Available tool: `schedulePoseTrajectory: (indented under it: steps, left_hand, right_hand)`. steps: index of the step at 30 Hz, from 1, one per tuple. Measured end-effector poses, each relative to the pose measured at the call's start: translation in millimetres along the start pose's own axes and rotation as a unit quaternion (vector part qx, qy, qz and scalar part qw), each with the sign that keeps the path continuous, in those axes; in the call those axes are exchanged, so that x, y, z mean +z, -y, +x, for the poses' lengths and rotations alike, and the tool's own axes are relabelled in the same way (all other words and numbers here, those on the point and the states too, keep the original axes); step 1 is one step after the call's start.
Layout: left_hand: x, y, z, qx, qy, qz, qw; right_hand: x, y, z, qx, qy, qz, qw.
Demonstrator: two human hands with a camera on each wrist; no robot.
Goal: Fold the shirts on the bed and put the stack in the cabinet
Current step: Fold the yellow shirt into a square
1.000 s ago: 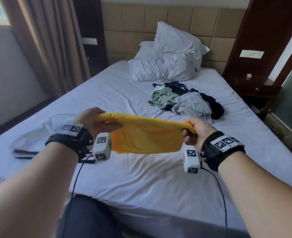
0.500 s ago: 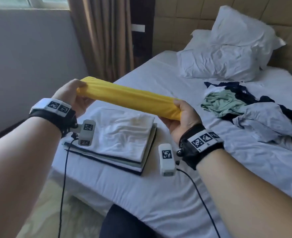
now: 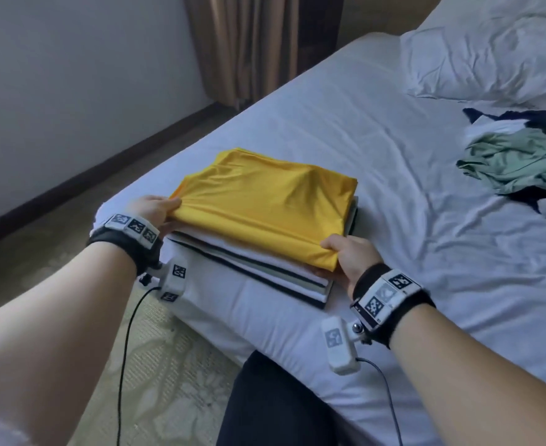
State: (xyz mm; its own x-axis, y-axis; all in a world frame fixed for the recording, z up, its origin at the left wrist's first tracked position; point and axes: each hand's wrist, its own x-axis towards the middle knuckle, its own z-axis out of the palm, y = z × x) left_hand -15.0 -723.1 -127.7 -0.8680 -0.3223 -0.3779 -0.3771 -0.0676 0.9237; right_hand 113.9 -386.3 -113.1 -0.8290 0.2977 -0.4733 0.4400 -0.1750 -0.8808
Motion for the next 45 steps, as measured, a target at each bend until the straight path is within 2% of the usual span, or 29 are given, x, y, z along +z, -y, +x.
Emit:
schedulePoseTrajectory:
  steps: [2, 3, 4, 5, 7, 8, 9, 10, 12, 14, 15, 17, 19, 20, 24, 31, 36, 39, 43, 45]
  left_hand:
    - [-4.0, -3.9, -4.4, 0.007, 0.003, 0.028, 1.000]
    - [-4.9, -6.7, -7.4, 0.019, -0.006, 0.082, 0.996]
    - [-4.7, -10.1, -9.1, 0.043, -0.029, 0.179, 0.982]
    - [-1.4, -12.7, -11.5, 0.086, -0.064, 0.279, 0.954]
    - [16.0, -15.9, -22.7, 0.238, -0.107, 0.403, 0.877]
    - [28.0, -16.1, -31.2, 0.309, -0.095, 0.436, 0.840]
    - [40.8, -14.8, -39.5, 0.348, -0.061, 0.476, 0.805]
    - [52.1, -9.9, -42.8, 0.352, -0.014, 0.521, 0.778]
    - [67.6, 5.4, -47.5, 0.288, 0.070, 0.609, 0.736]
    - [70.7, 21.8, -46.0, 0.242, 0.112, 0.653, 0.709]
    - [69.3, 28.1, -43.6, 0.235, 0.116, 0.662, 0.702]
    - [68.1, 32.1, -38.5, 0.224, 0.119, 0.661, 0.706]
    - [69.9, 32.3, -36.0, 0.211, 0.129, 0.661, 0.709]
    - [69.9, 32.1, -35.8, 0.208, 0.133, 0.659, 0.710]
    - [72.9, 36.8, -30.5, 0.200, 0.144, 0.651, 0.718]
    - [75.8, 41.8, -18.8, 0.194, 0.151, 0.641, 0.727]
    - [76.9, 41.9, -18.7, 0.188, 0.140, 0.651, 0.722]
    - [75.8, 35.9, -28.9, 0.178, 0.134, 0.661, 0.717]
    - [78.3, 12.1, -52.2, 0.167, 0.114, 0.667, 0.717]
    - [96.3, -4.0, -72.1, 0.202, 0.091, 0.660, 0.718]
  right_hand:
    - [-1.4, -3.1, -0.9, -0.006, -0.012, -0.047, 0.999]
    - [-2.5, -5.0, -1.7, -0.012, -0.016, -0.080, 0.997]
    - [-3.7, -5.7, -3.0, -0.020, -0.019, -0.123, 0.992]
    - [-5.5, -6.1, -2.8, -0.032, -0.030, -0.173, 0.984]
    - [-9.1, -3.0, -1.2, -0.080, -0.080, -0.283, 0.952]
    - [-9.4, 0.3, 0.5, -0.113, -0.106, -0.326, 0.932]
    - [-9.0, 5.9, 0.8, -0.153, -0.125, -0.358, 0.913]
    - [-8.3, 11.8, 2.3, -0.200, -0.136, -0.385, 0.891]
    - [-4.9, 22.9, 7.7, -0.295, -0.128, -0.452, 0.832]
    - [3.0, 34.5, 13.1, -0.357, -0.069, -0.527, 0.768]
    - [8.7, 38.9, 17.2, -0.371, -0.031, -0.565, 0.736]
    - [19.5, 43.7, 32.5, -0.367, 0.027, -0.646, 0.669]
    - [26.6, 44.9, 52.3, -0.335, 0.046, -0.705, 0.624]
    - [29.5, 43.9, 61.3, -0.310, 0.052, -0.720, 0.619]
    - [31.1, 29.5, 90.6, -0.236, 0.083, -0.728, 0.638]
    - [36.4, 22.6, 111.4, -0.224, 0.086, -0.715, 0.657]
    - [44.1, 24.9, 109.7, -0.214, 0.089, -0.724, 0.649]
    - [43.3, 31.1, 96.5, -0.222, 0.095, -0.713, 0.658]
    - [4.2, 45.3, 57.9, -0.285, 0.088, -0.655, 0.694]
    - [-36.5, 48.9, 41.8, -0.284, 0.056, -0.650, 0.703]
